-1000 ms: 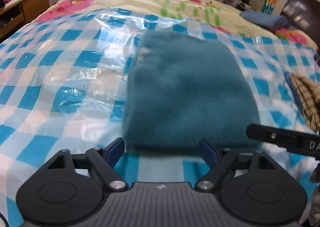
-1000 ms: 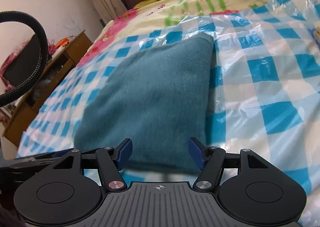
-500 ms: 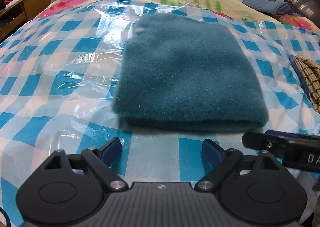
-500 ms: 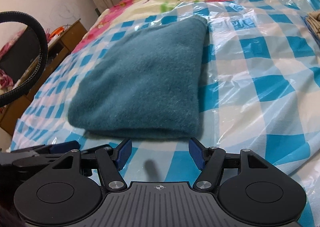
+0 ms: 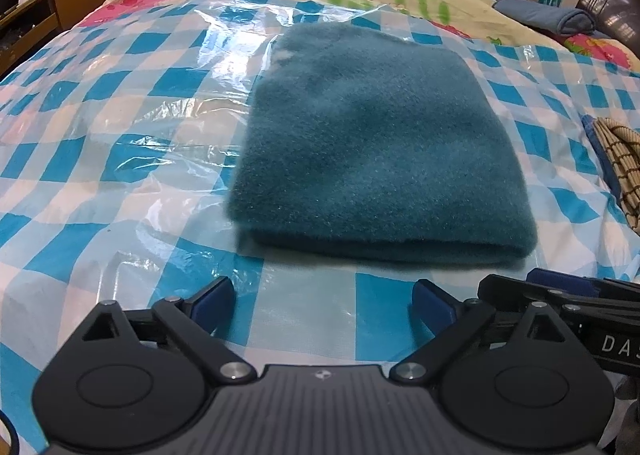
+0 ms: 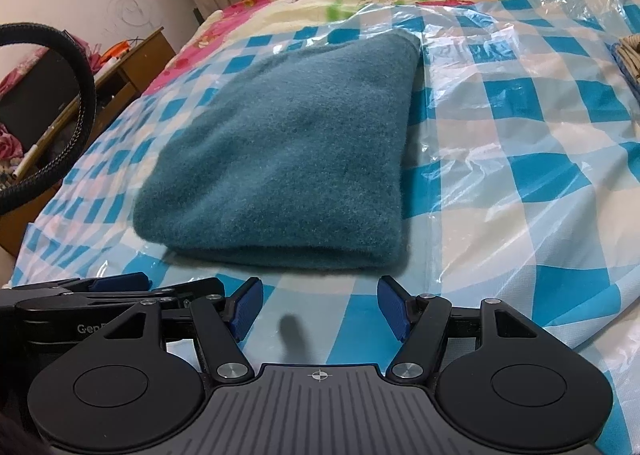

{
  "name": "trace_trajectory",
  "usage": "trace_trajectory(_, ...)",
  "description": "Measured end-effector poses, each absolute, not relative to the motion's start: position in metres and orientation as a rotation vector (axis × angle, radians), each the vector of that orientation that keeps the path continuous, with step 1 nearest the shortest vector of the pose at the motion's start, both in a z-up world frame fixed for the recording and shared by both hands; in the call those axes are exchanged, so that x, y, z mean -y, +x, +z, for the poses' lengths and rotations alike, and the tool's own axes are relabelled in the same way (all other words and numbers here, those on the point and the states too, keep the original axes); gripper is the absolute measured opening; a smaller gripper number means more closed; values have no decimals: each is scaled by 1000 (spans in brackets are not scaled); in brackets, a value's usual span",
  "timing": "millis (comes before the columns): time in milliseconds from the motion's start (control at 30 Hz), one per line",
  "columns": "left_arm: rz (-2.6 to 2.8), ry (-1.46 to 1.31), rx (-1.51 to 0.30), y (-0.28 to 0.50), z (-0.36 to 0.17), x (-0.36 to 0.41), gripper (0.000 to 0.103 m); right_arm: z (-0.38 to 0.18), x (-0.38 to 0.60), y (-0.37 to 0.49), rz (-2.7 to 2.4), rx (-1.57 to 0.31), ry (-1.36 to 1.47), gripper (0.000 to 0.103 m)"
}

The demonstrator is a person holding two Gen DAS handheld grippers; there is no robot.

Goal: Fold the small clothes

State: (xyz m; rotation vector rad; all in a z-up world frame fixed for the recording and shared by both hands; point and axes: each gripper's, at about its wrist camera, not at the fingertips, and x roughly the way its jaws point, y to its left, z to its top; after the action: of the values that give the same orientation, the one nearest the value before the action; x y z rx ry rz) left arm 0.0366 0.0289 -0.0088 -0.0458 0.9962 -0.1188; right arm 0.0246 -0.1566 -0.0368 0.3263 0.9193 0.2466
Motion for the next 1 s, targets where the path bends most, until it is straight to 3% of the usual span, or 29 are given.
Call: trace_trajectory(1000, -82, -30, -989, 33, -7, -27, 103, -39, 156, 23, 209, -929, 295, 65)
